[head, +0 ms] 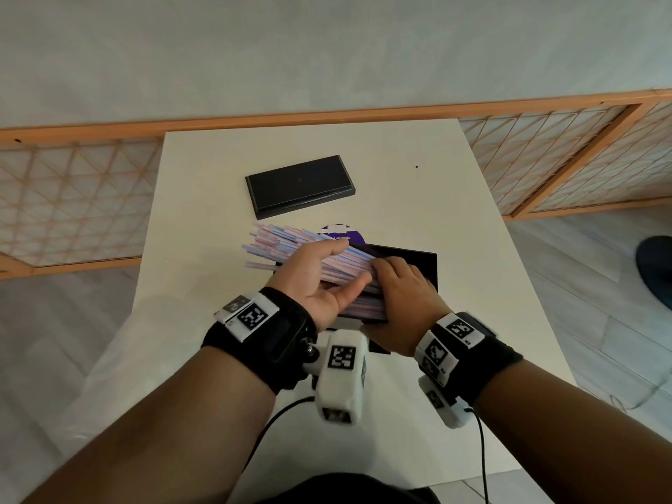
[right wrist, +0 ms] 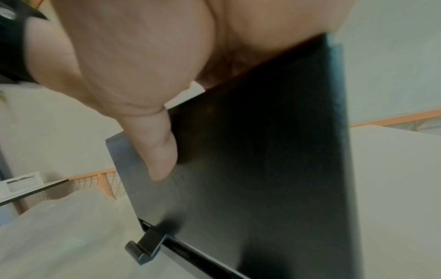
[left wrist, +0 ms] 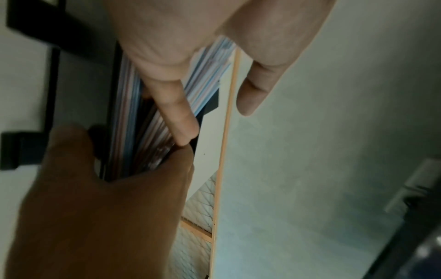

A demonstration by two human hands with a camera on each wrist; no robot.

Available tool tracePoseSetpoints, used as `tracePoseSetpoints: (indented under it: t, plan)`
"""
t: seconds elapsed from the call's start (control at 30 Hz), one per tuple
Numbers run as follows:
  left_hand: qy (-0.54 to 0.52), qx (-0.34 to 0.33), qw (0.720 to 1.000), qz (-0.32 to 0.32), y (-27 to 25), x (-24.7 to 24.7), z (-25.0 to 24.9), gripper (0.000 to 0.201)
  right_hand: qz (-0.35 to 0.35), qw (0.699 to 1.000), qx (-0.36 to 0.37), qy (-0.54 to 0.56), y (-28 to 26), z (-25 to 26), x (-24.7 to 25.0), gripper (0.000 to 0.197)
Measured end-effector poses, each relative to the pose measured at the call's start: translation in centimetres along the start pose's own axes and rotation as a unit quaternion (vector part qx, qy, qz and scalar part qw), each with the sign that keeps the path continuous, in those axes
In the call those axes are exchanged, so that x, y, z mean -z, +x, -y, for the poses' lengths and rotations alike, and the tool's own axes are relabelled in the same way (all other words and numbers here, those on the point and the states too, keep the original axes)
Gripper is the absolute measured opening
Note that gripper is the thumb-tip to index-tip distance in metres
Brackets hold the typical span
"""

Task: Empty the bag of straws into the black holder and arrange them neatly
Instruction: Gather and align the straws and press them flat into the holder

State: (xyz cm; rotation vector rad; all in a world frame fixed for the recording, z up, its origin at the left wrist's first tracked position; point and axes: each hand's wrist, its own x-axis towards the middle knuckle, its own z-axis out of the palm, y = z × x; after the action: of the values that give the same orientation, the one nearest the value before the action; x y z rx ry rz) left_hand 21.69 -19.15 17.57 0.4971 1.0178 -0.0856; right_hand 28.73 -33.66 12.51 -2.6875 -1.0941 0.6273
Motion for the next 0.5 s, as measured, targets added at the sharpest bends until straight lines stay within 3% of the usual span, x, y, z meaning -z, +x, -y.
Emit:
tracePoseSetpoints:
  t: [0.07, 0.13, 0.17, 0.23, 0.3, 0.33, 0.37, 0.47, 0.5]
  plan:
    - [0.068, -0.027, 0.997, -0.008, -1.6, 0.4, -0.2, 0.041, -0.001, 1.000, -0.003, 0.002, 0.2, -0.1, 0.0, 0.096]
    - [0.216, -0.089, 0.970, -0.062, -3.4, 1.1, -0.8, 0.029, 0.004, 1.000, -0.004, 0.004, 0.3, 0.0, 0.1, 0.097]
    - [0.302, -0.151, 0.935, -0.110, -4.1, 1.6, -1.3, 0.024, 0.006, 1.000, -0.005, 0.006, 0.4, 0.0, 0.1, 0.097]
    - [0.418, -0.318, 0.822, -0.221, -4.4, 2.9, -2.7, 0.028, 0.010, 1.000, -0.008, 0.006, 0.4, 0.1, 0.3, 0.099]
    - [0.433, -0.450, 0.717, -0.310, -3.6, 3.8, -4.2, 0.030, 0.008, 1.000, -0.007, 0.003, 0.4, 0.3, 0.4, 0.100]
    - [0.421, -0.476, 0.698, -0.330, -2.8, 4.2, -4.8, 0.026, 0.006, 1.000, -0.005, 0.002, 0.4, 0.4, 0.4, 0.100]
    - [0.404, -0.473, 0.710, -0.330, -1.9, 4.5, -5.2, 0.028, 0.004, 1.000, -0.002, 0.003, 0.3, 0.5, 0.4, 0.100]
    - [0.348, -0.344, 0.842, -0.228, 1.3, 4.9, -5.7, 0.051, 0.005, 1.000, 0.009, 0.005, 0.4, 1.2, 0.6, 0.105]
    - [0.325, -0.313, 0.871, -0.192, 2.1, 4.8, -5.5, 0.049, 0.005, 1.000, 0.011, 0.007, 0.4, 1.5, 0.5, 0.106]
